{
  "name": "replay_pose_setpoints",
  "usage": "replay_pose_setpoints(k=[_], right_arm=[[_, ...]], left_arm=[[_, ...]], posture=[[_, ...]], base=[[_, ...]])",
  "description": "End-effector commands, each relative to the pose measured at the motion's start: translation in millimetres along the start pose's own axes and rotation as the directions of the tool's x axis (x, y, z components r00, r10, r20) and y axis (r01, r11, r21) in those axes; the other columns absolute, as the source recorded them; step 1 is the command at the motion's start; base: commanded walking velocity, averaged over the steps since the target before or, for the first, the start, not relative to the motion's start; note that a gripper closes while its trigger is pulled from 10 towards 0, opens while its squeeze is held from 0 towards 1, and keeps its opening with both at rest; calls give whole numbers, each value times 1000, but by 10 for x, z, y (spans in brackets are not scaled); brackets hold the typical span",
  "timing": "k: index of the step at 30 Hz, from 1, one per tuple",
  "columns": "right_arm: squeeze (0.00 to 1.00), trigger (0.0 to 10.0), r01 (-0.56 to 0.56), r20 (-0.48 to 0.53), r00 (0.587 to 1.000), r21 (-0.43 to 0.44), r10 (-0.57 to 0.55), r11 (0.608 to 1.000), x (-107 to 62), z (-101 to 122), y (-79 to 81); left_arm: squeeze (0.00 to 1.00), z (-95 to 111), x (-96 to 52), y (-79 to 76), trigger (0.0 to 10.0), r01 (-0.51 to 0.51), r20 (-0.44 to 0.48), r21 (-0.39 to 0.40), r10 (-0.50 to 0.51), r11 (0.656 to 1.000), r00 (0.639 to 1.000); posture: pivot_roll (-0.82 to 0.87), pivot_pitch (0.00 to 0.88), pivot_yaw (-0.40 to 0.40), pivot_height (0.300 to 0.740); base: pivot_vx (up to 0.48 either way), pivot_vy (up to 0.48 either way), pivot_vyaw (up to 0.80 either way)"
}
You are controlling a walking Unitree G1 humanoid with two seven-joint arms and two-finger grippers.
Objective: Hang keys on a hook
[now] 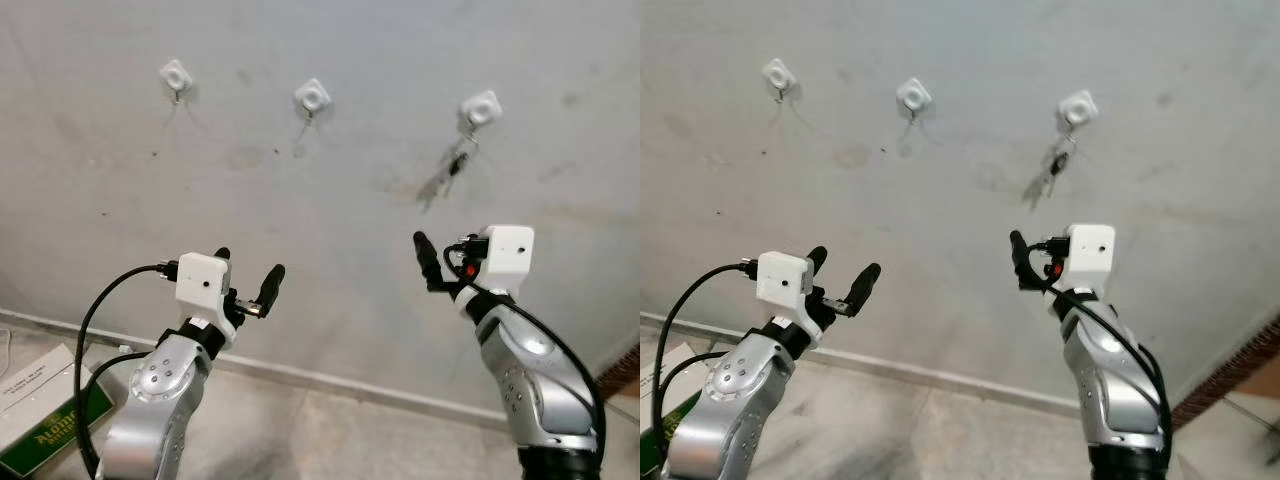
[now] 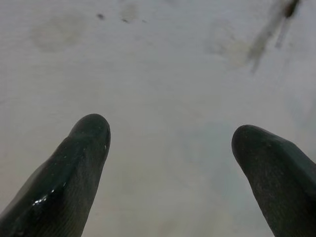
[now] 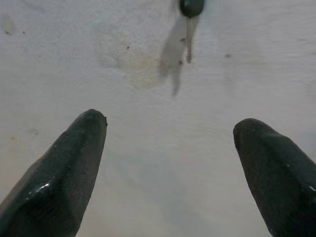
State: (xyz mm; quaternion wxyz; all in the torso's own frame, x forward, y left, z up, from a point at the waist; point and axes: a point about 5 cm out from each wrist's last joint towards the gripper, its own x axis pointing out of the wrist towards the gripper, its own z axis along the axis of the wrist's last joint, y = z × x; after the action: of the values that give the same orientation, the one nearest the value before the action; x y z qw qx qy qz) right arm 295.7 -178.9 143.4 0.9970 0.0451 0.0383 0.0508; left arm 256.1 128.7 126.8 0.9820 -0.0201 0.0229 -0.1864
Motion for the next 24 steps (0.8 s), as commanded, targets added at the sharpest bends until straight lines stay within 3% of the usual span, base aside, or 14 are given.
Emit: replay_pose_setpoints(k=[1,3,6,9,14,24], right_arm=[[0,10000,-40,-7,999,-28,40,999,9,17,71],[0,10000,-95,-46,994,80,99,992,-15,-28,106],[0,10000,-59,-25,998,104,62,993,-7,-14,61],[0,10000,-46,-22,999,74,47,996,4,-2,43],[0,10000,-38,-18,999,96,40,995,25,23,24],[0,10000,-8,-24,1000,11,8,1000,84,58,-19]], left_arm=[[0,49,18,52,10000,-15,8,22,15,1000,1000],[0,50,20,51,10000,-15,8,22,15,1000,1000],[0,47,21,49,10000,-15,4,18,15,1000,1000],[0,47,21,45,10000,-12,5,22,12,1000,1000],[0,45,23,43,10000,-11,5,24,10,1000,1000],[0,73,43,66,10000,-13,19,31,13,999,1000]], posture=[[6,0,16,740],[6,0,16,740],[6,0,16,740],[7,0,18,740],[7,0,18,740],[8,0,13,740]], base=[[0,461,0],[0,461,0],[0,459,0],[0,461,0],[0,459,0],[0,411,0]])
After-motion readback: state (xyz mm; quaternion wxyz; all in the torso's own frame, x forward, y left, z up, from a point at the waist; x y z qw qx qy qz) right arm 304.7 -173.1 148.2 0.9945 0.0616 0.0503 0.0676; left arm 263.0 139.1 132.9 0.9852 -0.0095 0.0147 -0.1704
